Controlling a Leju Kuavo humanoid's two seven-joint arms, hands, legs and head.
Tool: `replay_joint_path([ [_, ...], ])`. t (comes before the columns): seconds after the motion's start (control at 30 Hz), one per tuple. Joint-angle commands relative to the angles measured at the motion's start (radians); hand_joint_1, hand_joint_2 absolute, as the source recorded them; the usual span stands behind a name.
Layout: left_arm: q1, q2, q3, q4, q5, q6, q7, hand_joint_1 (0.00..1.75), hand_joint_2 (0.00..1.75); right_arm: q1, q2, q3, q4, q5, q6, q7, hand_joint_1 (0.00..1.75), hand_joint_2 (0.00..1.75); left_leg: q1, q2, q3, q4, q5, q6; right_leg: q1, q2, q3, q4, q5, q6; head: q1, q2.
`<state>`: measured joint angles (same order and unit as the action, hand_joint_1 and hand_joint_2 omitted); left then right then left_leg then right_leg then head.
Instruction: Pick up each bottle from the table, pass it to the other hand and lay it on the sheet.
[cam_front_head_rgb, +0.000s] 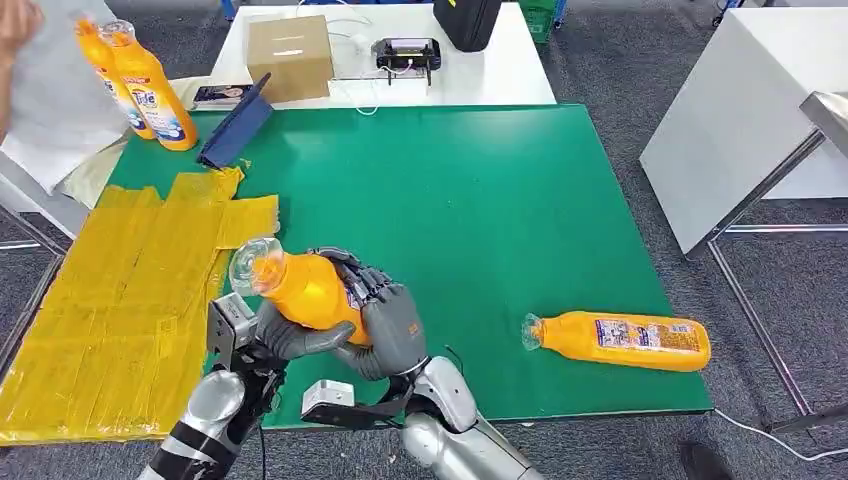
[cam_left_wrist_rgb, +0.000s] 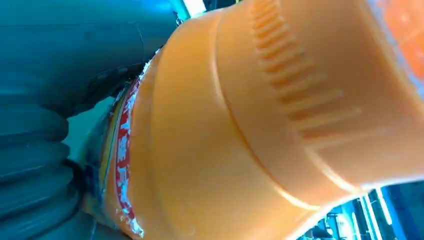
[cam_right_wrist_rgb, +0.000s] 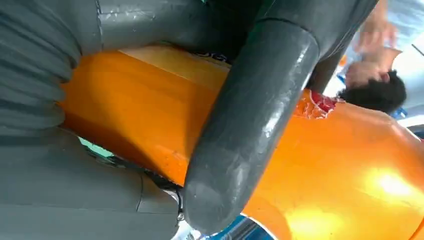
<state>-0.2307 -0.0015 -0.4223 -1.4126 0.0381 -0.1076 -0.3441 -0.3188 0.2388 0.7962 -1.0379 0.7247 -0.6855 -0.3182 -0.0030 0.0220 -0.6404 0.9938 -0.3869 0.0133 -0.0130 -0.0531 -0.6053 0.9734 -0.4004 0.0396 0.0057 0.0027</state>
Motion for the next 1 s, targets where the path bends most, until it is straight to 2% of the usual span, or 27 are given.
replay_joint_path([
  [0.03, -0.024, -0.02, 0.048, 0.019, 0.01, 0.101, 0.0, 1.75, 1.75, 0.214, -0.054, -0.201, -0.485, 0.046, -0.013, -0.161, 0.0, 0.0, 0.001, -0.005, 0.001, 0.0, -0.001, -0.001, 0.001, -0.001, 0.003, 0.0, -0.002, -0.001, 0.0, 0.0],
  [0.07, -0.018, -0.016, 0.068, 0.008, 0.008, 0.119, -0.002, 1.75, 1.75, 0.259, -0.053, -0.251, -0.6, 0.042, -0.013, -0.198, 0.0, 0.0, 0.002, -0.006, 0.003, 0.001, -0.002, -0.001, 0.001, -0.001, 0.005, 0.0, -0.003, -0.001, 0.0, 0.0],
  [0.13, -0.016, -0.01, 0.096, -0.002, -0.01, 0.158, -0.005, 1.75, 1.75, 0.305, -0.038, -0.32, -0.723, 0.007, -0.013, -0.269, 0.0, 0.0, 0.001, -0.008, 0.002, 0.003, -0.004, -0.001, 0.0, -0.002, 0.005, 0.002, -0.005, -0.001, 0.0, 0.0],
  [0.17, -0.019, -0.006, 0.104, -0.005, -0.008, 0.155, -0.007, 1.75, 1.75, 0.307, -0.065, -0.313, -0.749, -0.004, -0.013, -0.253, 0.0, 0.0, 0.001, -0.006, 0.0, 0.002, -0.003, -0.001, 0.0, -0.001, 0.004, 0.002, -0.004, -0.001, 0.001, 0.0],
  [0.2, -0.02, -0.007, 0.11, -0.004, -0.016, 0.166, -0.006, 1.75, 1.75, 0.314, -0.05, -0.334, -0.773, -0.018, -0.013, -0.275, 0.0, 1.75, 0.0, -0.004, -0.001, 0.001, -0.002, -0.001, 0.0, 0.001, 0.002, 0.001, -0.002, -0.001, 0.0, 0.0],
  [0.23, -0.023, -0.008, 0.12, -0.002, -0.042, 0.201, -0.006, 1.75, 1.75, 0.33, -0.033, -0.361, -0.799, -0.069, -0.013, -0.332, 0.0, 1.75, 0.0, -0.004, 0.002, 0.001, -0.004, -0.001, 0.0, 0.002, 0.005, 0.001, -0.004, -0.001, 0.0, 0.0],
  [0.27, -0.027, -0.007, 0.126, 0.0, -0.062, 0.225, -0.006, 1.75, 1.75, 0.335, -0.03, -0.37, -0.814, -0.08, -0.013, -0.344, 0.0, 1.75, 0.0, -0.002, 0.0, 0.001, -0.004, -0.002, 0.0, 0.003, 0.002, 0.001, -0.002, -0.001, -0.001, 0.0],
  [0.3, -0.033, -0.004, 0.136, 0.004, -0.087, 0.255, -0.005, 1.75, 1.75, 0.345, -0.03, -0.383, -0.837, -0.084, -0.013, -0.354, 0.0, 1.75, 0.001, -0.004, 0.003, 0.002, -0.006, -0.003, 0.0, 0.002, 0.005, 0.001, -0.004, -0.002, -0.002, 0.0],
  [0.37, -0.044, 0.013, 0.144, 0.012, -0.222, 0.366, -0.01, 1.75, 1.75, 0.358, -0.038, -0.395, -0.855, -0.064, -0.013, -0.337, 0.0, 1.75, 0.0, -0.005, -0.001, 0.001, -0.002, -0.001, -0.001, -0.002, 0.0, 0.0, -0.003, -0.001, 0.0, 0.0],
  [0.4, -0.044, 0.013, 0.144, 0.012, -0.222, 0.366, -0.01, 1.75, 1.75, 0.358, -0.038, -0.395, -0.855, -0.064, -0.013, -0.337, 0.0, 1.75, 0.001, -0.006, 0.002, 0.001, -0.003, -0.001, 0.0, -0.002, 0.004, 0.0, -0.004, -0.001, 0.0, 0.0],
  [0.43, -0.054, 0.019, 0.149, 0.029, -0.417, 0.508, 0.006, 1.75, 1.75, 0.372, -0.036, -0.417, -0.855, -0.017, -0.013, -0.323, 0.0, 1.75, 0.0, -0.003, 0.0, 0.0, -0.002, -0.001, 0.0, 0.0, 0.001, 0.0, -0.002, -0.001, 0.0, 0.0],
  [0.47, -0.06, 0.019, 0.155, 0.039, -0.538, 0.586, 0.026, 1.75, 1.75, 0.374, -0.057, -0.416, -0.845, 0.001, -0.013, -0.288, 0.0, 1.75, 0.001, -0.003, 0.002, 0.001, -0.003, -0.001, 0.0, 0.002, 0.004, 0.0, -0.003, -0.001, 0.0, 0.0],
  [0.5, -0.061, 0.02, 0.16, 0.039, -0.561, 0.591, 0.029, 1.75, 1.75, 0.374, -0.068, -0.419, -0.846, 0.011, -0.013, -0.266, 0.0, 1.75, 0.001, -0.003, 0.005, 0.001, -0.005, -0.002, 0.001, 0.004, 0.007, -0.001, -0.004, -0.002, -0.001, 0.0],
  [0.53, -0.062, 0.034, 0.163, 0.06, -0.781, 0.659, 0.095, 1.75, 1.75, 0.361, -0.131, -0.387, -0.81, 0.103, -0.013, -0.135, 0.0, 1.75, 0.001, -0.003, 0.003, 0.0, -0.003, -0.001, 0.0, 0.002, 0.005, -0.001, -0.002, -0.001, 0.0, 0.0],
  [0.7, -0.046, 0.03, 0.177, 0.047, -0.79, 0.658, 0.095, 1.75, 1.75, 0.349, -0.148, -0.387, -0.802, 0.096, -0.013, -0.12, 0.0, 1.75, 0.0, -0.002, 0.003, 0.0, -0.003, -0.001, 0.0, 0.003, 0.005, -0.002, -0.002, -0.001, 0.0, 0.0],
  [0.73, -0.052, 0.044, 0.167, 0.065, -0.963, 0.681, 0.151, 1.75, 1.75, 0.341, -0.178, -0.366, -0.776, 0.171, -0.011, -0.034, 0.0, 1.75, 0.0, -0.001, 0.001, 0.0, -0.003, -0.001, 0.0, 0.003, 0.003, -0.001, -0.001, -0.001, 0.0, 0.0],
  [0.77, -0.058, 0.056, 0.166, 0.082, -1.08, 0.684, 0.199, 1.75, 1.75, 0.338, -0.199, -0.362, -0.762, 0.217, 0.024, 0.024, 0.0, 1.75, 0.0, -0.002, 0.003, 0.0, -0.003, -0.001, 0.0, 0.003, 0.005, -0.001, -0.002, -0.001, 0.0, 0.0],
  [0.8, -0.07, 0.087, 0.165, 0.128, -1.409, 0.655, 0.368, 1.75, 1.75, 0.309, -0.255, -0.342, -0.729, 0.293, 0.139, 0.158, 0.0, 1.75, 0.0, -0.001, 0.004, -0.001, -0.003, -0.001, 0.0, 0.003, 0.005, -0.002, -0.002, -0.001, 0.0, 0.0],
  [0.83, -0.081, 0.112, 0.159, 0.17, -1.568, 0.631, 0.437, 1.75, 1.75, 0.29, -0.28, -0.339, -0.698, 0.342, 0.209, 0.224, 0.0, 1.75, 0.001, -0.001, 0.006, -0.001, -0.004, -0.002, 0.0, 0.005, 0.008, -0.003, -0.002, -0.002, 0.0, 0.0],
  [0.87, -0.125, 0.211, 0.048, 0.253, -1.609, 0.561, 0.577, 1.75, 1.75, 0.26, -0.31, -0.33, -0.65, 0.372, 0.299, 0.28, 0.0, 1.75, 0.0, -0.001, 0.005, -0.002, -0.003, -0.001, 0.0, 0.004, 0.006, -0.003, -0.001, -0.001, -0.001, 0.0],
  [0.9, -0.153, 0.233, 0.012, 0.325, -1.609, 0.539, 0.612, 1.75, 1.75, 0.239, -0.322, -0.326, -0.617, 0.377, 0.331, 0.294, 0.0, 1.75, 0.0, 0.0, 0.003, -0.002, -0.001, -0.001, 0.0, 0.003, 0.004, -0.003, 0.0, -0.001, 0.0, 0.0],
  [0.93, -0.194, 0.256, -0.031, 0.422, -1.609, 0.485, 0.643, 1.75, 1.75, 0.225, -0.34, -0.321, -0.582, 0.399, 0.388, 0.328, 0.0, 1.75, 0.0, 0.0, 0.007, -0.003, -0.002, -0.002, 0.0, 0.005, 0.008, -0.004, 0.0, -0.002, 0.0, 0.0],
  [1.0, -0.262, 0.255, -0.044, 0.617, -1.609, 0.475, 0.651, 1.75, 1.75, 0.205, -0.37, -0.316, -0.512, 0.425, 0.445, 0.372, 0.0, 1.75, 0.0, 0.0, 0.006, -0.003, -0.001, -0.001, 0.0, 0.005, 0.008, -0.004, 0.0, -0.002, 0.0, 0.0],
])
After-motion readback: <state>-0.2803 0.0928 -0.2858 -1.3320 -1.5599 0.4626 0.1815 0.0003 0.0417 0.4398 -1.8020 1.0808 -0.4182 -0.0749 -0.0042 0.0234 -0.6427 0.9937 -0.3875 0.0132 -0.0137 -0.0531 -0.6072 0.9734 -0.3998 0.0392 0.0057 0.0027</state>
